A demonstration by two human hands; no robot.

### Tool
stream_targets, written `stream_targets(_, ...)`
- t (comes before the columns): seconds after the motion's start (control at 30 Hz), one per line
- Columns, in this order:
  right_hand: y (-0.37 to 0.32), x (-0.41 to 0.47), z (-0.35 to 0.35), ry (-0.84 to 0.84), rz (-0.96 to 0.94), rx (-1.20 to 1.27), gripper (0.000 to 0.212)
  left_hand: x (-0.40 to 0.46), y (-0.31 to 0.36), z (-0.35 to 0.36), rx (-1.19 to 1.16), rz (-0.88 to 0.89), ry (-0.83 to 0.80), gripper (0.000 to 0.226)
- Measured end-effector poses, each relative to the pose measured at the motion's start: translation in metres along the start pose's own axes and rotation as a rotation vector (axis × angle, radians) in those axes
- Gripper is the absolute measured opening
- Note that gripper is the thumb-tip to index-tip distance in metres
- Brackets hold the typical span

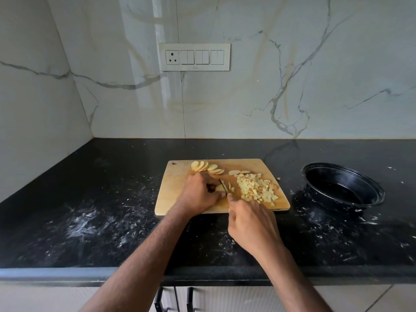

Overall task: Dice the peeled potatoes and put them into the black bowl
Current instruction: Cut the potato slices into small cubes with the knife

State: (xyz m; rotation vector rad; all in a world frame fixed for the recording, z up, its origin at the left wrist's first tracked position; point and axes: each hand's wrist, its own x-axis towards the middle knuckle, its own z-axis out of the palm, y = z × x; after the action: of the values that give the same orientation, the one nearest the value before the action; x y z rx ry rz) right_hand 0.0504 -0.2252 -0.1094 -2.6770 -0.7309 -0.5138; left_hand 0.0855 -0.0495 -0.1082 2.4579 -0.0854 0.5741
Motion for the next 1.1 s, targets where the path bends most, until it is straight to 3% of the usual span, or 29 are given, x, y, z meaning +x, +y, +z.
stream_targets(0.1, -0.004, 0.011, 0.0, 0.015, 0.0, -0.022, 0.031, -0.001, 0.002, -0.001, 0.017, 0.034, 0.0, 0.009)
stream_targets(0.47, -0.001, -0.031, -0.011, 0.034, 0.095, 0.011, 0.041, -0.002, 0.004, 0.0, 0.023, 0.006, 0.008, 0.021)
stream_targets(0.63, 0.0, -0.034, -0.015, 0.091, 0.144, 0.047, 0.041, -0.001, 0.003, -0.001, 0.014, -0.037, -0.004, 0.013)
stream_targets(1.1, 0.001, -0.022, -0.007, 0.072, 0.015, 0.113, 0.043, -0.001, 0.001, -0.006, -0.008, -0.038, 0.008, 0.015)
